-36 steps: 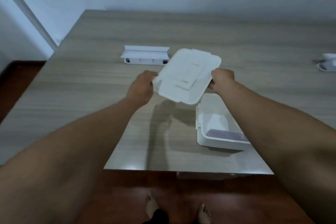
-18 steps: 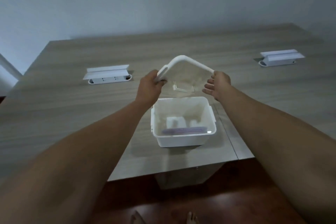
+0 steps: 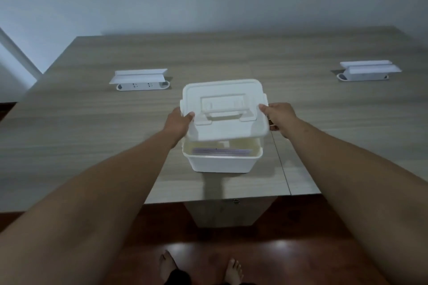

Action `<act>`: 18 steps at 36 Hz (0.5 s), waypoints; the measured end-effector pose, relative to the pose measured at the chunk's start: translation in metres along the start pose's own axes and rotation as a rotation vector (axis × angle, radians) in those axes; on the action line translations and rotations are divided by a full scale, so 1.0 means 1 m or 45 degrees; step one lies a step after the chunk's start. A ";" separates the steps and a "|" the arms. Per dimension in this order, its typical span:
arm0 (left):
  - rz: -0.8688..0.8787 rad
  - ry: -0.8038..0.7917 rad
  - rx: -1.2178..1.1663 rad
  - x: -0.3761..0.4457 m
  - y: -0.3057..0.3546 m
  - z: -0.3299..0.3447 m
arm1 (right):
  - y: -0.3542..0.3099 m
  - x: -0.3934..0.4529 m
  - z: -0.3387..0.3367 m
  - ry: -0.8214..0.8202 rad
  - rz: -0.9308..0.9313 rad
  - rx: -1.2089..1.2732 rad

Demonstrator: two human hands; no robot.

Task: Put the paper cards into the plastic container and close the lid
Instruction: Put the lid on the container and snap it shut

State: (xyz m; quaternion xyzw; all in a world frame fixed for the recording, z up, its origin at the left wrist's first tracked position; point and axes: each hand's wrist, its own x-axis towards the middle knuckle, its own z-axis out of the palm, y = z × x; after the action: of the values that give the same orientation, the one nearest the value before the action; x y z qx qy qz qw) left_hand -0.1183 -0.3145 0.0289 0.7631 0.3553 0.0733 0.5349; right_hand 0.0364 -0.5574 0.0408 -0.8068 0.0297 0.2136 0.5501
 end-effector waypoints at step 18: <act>-0.273 0.133 0.122 0.004 -0.053 0.015 | 0.073 0.007 0.011 -0.116 0.325 -0.040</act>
State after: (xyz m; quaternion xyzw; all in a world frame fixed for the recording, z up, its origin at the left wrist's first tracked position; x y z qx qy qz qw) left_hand -0.1323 -0.3139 -0.0245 0.7404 0.4656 0.0383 0.4833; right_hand 0.0189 -0.5750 -0.0290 -0.7944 0.1036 0.3188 0.5066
